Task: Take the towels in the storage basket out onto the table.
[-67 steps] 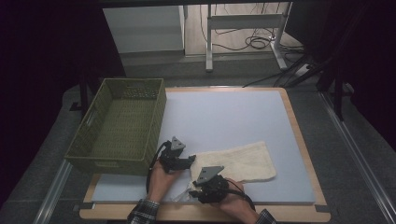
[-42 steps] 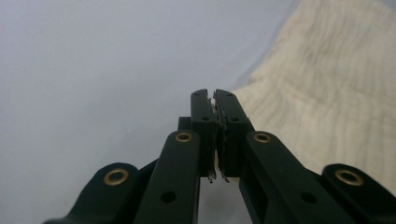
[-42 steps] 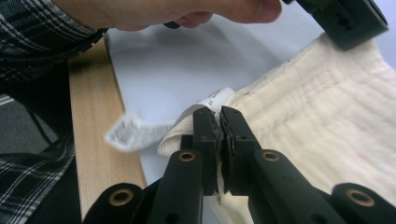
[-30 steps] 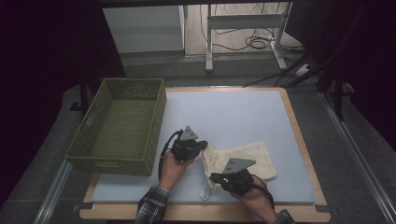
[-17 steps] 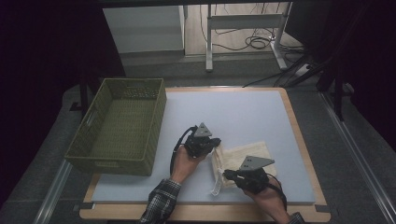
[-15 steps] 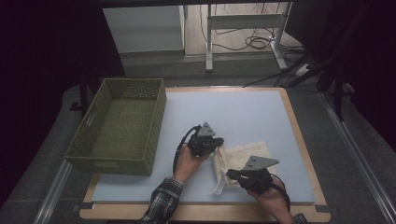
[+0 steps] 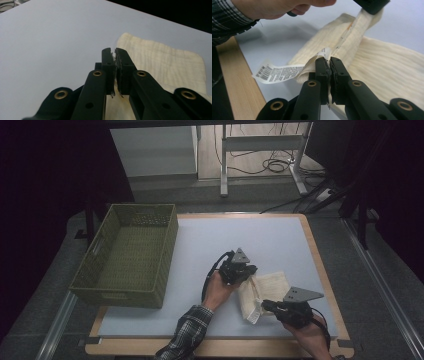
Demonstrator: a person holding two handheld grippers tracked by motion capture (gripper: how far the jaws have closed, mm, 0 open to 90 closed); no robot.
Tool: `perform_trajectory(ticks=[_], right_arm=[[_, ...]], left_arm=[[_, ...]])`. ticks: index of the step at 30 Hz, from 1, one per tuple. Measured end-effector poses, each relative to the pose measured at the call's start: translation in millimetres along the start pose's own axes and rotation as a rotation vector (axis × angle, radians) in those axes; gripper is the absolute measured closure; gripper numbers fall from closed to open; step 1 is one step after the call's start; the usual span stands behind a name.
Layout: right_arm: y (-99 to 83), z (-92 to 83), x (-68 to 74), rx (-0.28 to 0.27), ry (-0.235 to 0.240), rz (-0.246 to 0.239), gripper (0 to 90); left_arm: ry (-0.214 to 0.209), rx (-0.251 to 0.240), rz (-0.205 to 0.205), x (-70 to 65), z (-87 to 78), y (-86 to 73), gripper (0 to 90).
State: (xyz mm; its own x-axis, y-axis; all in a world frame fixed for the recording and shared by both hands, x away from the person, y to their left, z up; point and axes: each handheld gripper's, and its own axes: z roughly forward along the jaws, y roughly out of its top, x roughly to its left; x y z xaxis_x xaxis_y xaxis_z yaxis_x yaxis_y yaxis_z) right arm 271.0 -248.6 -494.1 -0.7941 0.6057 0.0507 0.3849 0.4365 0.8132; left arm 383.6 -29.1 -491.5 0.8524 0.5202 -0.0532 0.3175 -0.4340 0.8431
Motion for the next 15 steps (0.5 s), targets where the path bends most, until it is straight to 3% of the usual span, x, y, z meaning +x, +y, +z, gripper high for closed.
perform_trajectory(ticks=[15], right_arm=[[-15.4,-27.7,-26.6,0.012,-0.073,0.056,85.4]], left_arm=[[-0.028,0.017,0.042,-12.3,37.2,23.5,86.0]])
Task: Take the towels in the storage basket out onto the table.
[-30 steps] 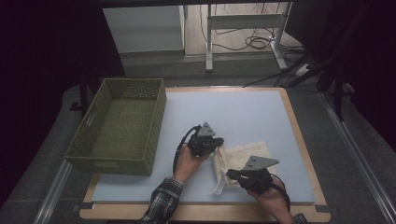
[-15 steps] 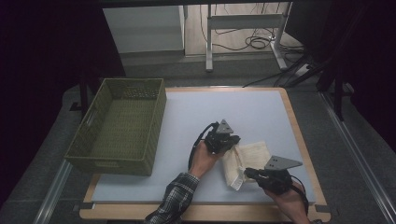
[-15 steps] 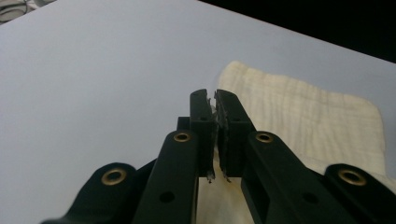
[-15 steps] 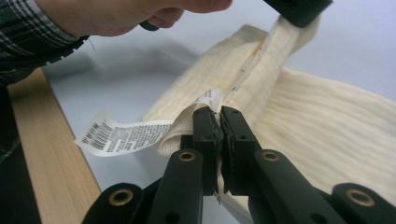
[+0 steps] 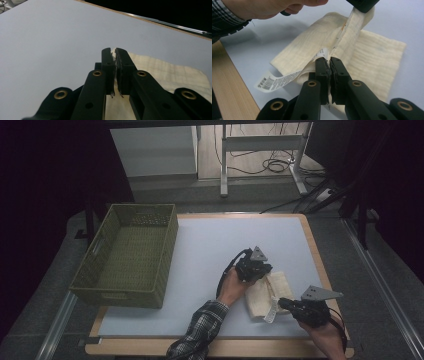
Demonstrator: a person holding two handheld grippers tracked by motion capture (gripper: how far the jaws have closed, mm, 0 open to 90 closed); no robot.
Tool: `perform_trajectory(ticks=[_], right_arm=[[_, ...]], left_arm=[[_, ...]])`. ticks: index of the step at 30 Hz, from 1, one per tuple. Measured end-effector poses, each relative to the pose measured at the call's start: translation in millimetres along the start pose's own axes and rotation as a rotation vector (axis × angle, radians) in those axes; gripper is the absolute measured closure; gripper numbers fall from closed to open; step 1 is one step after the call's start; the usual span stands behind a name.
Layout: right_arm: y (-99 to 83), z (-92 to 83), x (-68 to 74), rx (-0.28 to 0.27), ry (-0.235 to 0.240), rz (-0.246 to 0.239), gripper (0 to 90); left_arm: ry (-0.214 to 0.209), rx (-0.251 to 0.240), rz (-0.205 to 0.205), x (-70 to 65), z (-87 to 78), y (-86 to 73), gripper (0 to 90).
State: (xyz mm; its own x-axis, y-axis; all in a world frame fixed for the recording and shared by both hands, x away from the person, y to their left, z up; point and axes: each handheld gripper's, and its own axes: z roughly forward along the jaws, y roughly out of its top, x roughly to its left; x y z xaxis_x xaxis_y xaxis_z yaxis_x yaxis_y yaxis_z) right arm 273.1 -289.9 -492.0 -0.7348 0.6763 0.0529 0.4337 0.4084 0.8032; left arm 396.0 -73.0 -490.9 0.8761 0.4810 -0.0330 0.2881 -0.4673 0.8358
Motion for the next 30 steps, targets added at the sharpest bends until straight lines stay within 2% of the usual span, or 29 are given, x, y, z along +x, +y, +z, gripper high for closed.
perform_trajectory(ticks=[5,6,8,14,15,17,21,23,26,28,30], right_arm=[[-3.4,-3.9,-6.4,0.001,-0.017,0.01,85.3],[-4.1,-4.6,-7.7,0.001,-0.02,0.012,85.3],[-5.9,-4.8,-9.8,0.004,-0.026,0.016,85.3],[-12.2,-1.8,-15.1,0.023,-0.042,0.026,85.1],[-13.2,-1.2,-15.8,0.027,-0.046,0.027,85.0],[-14.8,-0.4,-17.1,0.029,-0.05,0.033,84.8],[-16.5,-1.8,-20.0,0.029,-0.065,0.035,81.5],[-16.5,-4.9,-22.0,0.032,-0.078,0.033,78.6],[-16.5,-12.5,-25.3,0.031,-0.104,0.032,75.8],[-16.7,-19.6,-28.7,0.028,-0.125,0.032,74.8],[-16.9,-23.4,-31.0,0.027,-0.133,0.035,74.2]], left_arm=[[-0.006,0.006,-0.001,-3.2,13.4,6.9,85.8],[-0.005,0.021,0.011,-2.7,14.5,7.9,85.8],[-0.008,0.01,-0.001,-3.7,17.5,8.3,85.6],[-0.009,0.049,0.016,-3.2,28.2,9.0,84.9],[-0.011,0.041,0.001,-4.3,32.1,8.7,84.6],[-0.019,0.043,-0.001,-4.2,34.5,8.8,83.2],[-0.043,0.018,-0.032,-4.2,35.2,10.6,66.9],[-0.045,0.011,-0.031,-4.1,32.6,12.8,63.5],[-0.031,0.004,-0.028,-4.3,29.0,15.3,56.7],[-0.006,-0.011,-0.019,-2.6,21.1,19.0,49.5],[-0.001,-0.015,-0.017,-1.1,17.1,20.2,49.0]])
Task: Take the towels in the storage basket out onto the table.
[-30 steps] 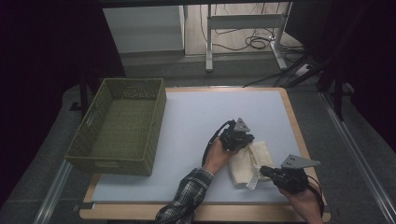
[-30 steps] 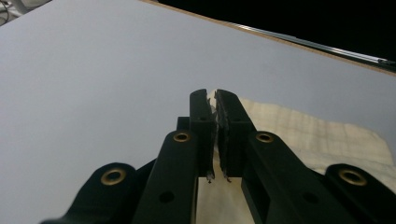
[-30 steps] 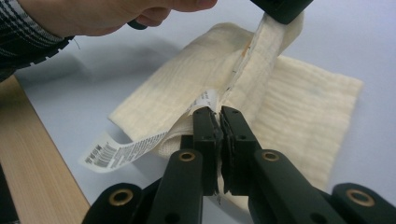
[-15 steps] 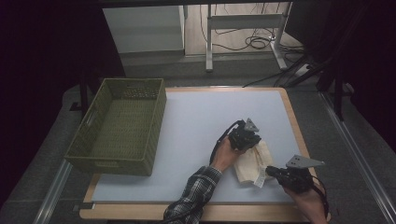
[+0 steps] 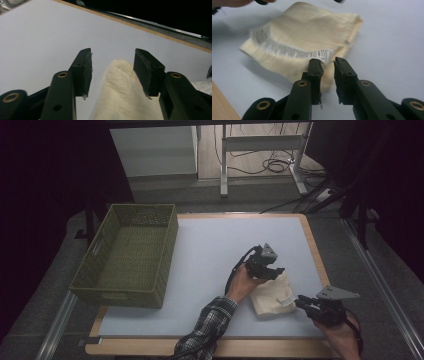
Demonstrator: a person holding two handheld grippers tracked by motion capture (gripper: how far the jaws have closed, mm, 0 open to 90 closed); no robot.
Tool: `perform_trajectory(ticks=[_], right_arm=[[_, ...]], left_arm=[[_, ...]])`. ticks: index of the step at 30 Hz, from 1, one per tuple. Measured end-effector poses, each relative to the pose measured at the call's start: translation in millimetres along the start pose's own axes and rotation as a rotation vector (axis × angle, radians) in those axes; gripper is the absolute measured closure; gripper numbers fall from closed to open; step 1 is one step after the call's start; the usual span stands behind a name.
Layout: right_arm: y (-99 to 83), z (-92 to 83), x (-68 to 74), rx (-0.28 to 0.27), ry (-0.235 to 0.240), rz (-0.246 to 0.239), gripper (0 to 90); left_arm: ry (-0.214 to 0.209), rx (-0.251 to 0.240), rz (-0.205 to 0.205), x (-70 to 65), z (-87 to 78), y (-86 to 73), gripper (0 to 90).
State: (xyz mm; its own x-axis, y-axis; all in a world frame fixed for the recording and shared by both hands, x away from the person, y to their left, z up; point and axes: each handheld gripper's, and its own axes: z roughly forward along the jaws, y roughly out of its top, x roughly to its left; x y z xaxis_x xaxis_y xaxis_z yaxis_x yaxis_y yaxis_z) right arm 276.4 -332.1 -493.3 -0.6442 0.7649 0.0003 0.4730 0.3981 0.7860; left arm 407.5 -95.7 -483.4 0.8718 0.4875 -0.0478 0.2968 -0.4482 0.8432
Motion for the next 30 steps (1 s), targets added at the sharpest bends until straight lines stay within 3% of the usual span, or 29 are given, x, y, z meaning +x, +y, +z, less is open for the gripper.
perform_trajectory(ticks=[2,6,9,16,23,30], right_arm=[[-0.5,-7.2,-5.6,-0.003,-0.023,0.009,73.2],[0.4,-18.6,-12.9,-0.01,-0.049,0.021,70.9],[4.4,-21.5,-13.4,-0.017,-0.049,0.021,68.8],[17.9,-5.4,-4.4,0.001,-0.018,0.001,60.5],[11.2,21.2,-2.6,0.056,-0.022,0.013,55.1],[-3.9,28.8,-6.8,0.111,-0.019,0.048,50.3]], left_arm=[[0.003,-0.012,-0.009,1.2,-4.5,0.6,48.2],[0.028,0.013,0.005,4.6,-19.5,-7.0,46.4],[0.032,0.009,-0.017,6.6,-29.5,-16.5,45.7],[0.039,0.05,-0.052,14.6,-48.7,-45.3,44.1],[0.055,0.101,-0.112,23.7,-42.5,-73.1,44.6],[0.078,0.134,-0.098,25.1,-35.7,-79.2,44.6]])
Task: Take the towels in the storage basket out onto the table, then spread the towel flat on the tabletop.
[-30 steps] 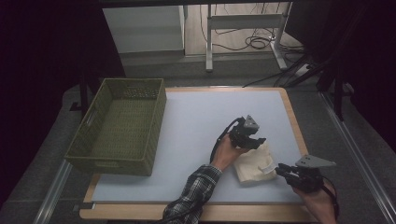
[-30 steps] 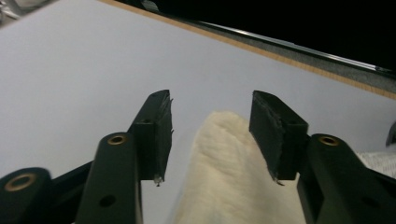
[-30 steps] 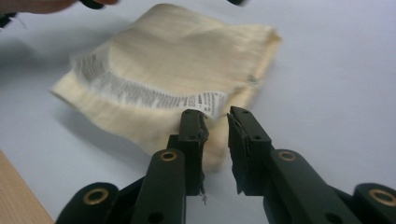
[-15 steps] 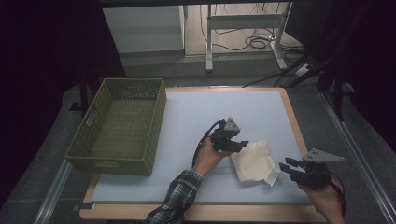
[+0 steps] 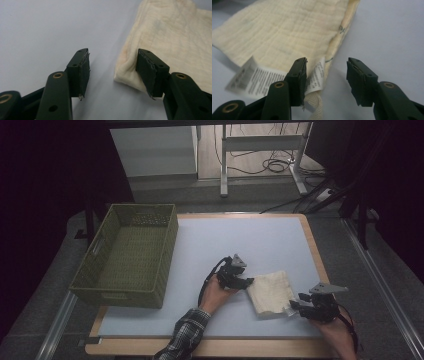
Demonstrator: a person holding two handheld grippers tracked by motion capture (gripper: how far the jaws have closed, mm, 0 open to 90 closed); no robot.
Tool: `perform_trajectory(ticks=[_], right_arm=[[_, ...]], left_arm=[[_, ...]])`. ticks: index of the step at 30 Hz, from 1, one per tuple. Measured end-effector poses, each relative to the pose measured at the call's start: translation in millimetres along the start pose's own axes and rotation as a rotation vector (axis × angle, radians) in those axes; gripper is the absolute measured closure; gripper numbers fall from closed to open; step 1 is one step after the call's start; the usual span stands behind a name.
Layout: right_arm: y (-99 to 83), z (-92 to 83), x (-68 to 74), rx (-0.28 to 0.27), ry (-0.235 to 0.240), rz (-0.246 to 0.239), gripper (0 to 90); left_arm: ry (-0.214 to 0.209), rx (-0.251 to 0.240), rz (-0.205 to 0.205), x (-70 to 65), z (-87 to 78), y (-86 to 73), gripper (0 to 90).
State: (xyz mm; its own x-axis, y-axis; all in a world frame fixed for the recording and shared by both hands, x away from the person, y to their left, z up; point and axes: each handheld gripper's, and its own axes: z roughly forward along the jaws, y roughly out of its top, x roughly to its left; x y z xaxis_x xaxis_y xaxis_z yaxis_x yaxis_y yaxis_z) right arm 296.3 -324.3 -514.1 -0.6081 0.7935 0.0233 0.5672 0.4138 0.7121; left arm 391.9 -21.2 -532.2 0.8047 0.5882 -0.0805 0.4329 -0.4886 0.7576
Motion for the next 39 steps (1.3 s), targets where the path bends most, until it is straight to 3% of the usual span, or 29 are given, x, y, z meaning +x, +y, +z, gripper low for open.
perform_trajectory(ticks=[2,7,12,14,15,19,24,33,39], right_arm=[[-2.9,2.6,0.5,0.004,0.015,0.015,50.1],[-6.5,3.7,1.6,-0.014,0.021,0.045,52.4],[-5.7,3.5,1.5,-0.001,0.054,0.059,66.3],[-4.9,3.7,1.2,0.01,0.098,0.077,79.0],[-5.0,4.4,1.3,0.011,0.115,0.087,80.1],[-3.7,4.3,1.0,0.022,0.124,0.122,82.9],[0.8,0.4,6.1,0.01,0.144,0.115,83.5],[18.2,-6.1,18.8,-0.026,0.169,0.058,83.4],[30.3,-6.8,27.6,-0.051,0.183,0.032,83.4]], left_arm=[[0.0,0.005,-0.005,0.4,2.2,-0.6,44.7],[-0.059,0.007,-0.042,2.6,4.0,-2.0,54.1],[-0.119,0.036,-0.073,-1.0,5.1,1.3,72.8],[-0.134,0.044,-0.08,-1.9,5.4,2.2,77.9],[-0.137,0.045,-0.081,-2.2,5.4,2.3,80.1],[-0.129,0.032,-0.063,-4.2,4.8,1.7,83.5],[-0.104,-0.005,-0.033,-4.3,-1.8,4.6,84.7],[-0.07,-0.048,-0.011,-1.0,-23.2,13.7,83.9],[-0.045,-0.049,-0.003,4.3,-35.8,15.2,83.5]])
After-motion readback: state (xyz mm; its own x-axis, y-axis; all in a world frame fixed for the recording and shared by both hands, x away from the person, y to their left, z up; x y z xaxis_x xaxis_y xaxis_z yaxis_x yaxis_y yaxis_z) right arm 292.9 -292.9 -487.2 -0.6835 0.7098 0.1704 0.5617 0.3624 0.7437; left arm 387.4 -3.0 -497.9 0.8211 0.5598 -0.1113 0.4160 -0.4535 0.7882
